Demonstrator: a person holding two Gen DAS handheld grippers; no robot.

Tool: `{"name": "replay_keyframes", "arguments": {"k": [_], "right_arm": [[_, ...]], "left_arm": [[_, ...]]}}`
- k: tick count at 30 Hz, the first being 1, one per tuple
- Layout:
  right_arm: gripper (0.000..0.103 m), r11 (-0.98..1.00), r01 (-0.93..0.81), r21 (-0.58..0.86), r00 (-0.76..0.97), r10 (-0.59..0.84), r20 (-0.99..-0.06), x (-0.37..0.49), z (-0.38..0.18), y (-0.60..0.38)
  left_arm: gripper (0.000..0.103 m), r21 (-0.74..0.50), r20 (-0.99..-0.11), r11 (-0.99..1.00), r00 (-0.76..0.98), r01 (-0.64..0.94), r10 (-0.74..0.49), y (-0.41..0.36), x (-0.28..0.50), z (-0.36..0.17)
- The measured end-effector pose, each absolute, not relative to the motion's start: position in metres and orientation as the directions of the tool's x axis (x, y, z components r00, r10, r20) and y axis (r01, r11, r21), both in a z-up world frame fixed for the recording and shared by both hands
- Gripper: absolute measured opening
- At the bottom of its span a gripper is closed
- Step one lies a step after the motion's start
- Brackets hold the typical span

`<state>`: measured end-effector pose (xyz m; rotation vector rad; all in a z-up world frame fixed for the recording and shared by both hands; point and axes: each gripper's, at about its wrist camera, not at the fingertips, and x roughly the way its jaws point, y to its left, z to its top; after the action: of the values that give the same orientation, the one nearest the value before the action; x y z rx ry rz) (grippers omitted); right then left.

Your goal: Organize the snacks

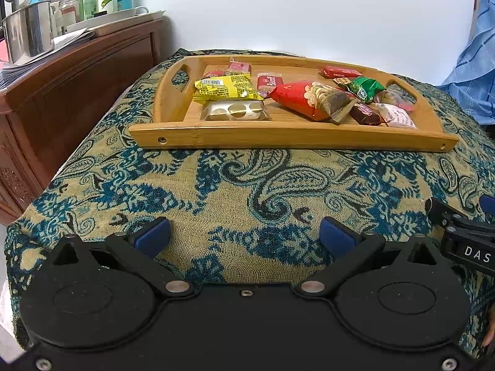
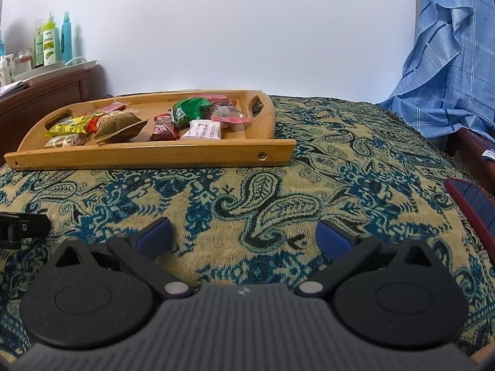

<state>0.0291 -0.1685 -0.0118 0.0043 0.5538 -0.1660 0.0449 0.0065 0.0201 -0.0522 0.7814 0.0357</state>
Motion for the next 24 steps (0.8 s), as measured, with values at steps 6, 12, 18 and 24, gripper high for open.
{"name": "replay_keyframes", "arguments": {"k": [6,12,18,24], "right_arm": [[0.103,0.987,0.150,-0.050,0.842,-0.154,-0.516,0.0328,-0.0138,-0.1674],[0.103,0.988,0.145,-0.046,0.844,-0.148,-0.515,0.0341,-0.0146,-0.1682],[0.103,0.988,0.145,-0.046,0.844,-0.148,-0.515,0.0341,-0.0147,-0.1680],[0.103,0.988,0.145,-0.046,0.844,-0.148,-0.515,0.0341,-0.0147,-0.1680]], "left_arm": [[0.103,-0.035,-0.698,0.998,0.716,-0.059,0.018,0.0057,0.0453,0.0192],[0.103,-0.036,-0.695,0.997,0.719,-0.064,0.021,0.0056,0.0454,0.0188],[0.103,-0.036,-0.695,0.997,0.719,-0.064,0.021,0.0059,0.0454,0.0188],[0.103,-0.036,-0.695,0.997,0.719,-0.064,0.021,0.0056,0.0458,0.0188]]}}
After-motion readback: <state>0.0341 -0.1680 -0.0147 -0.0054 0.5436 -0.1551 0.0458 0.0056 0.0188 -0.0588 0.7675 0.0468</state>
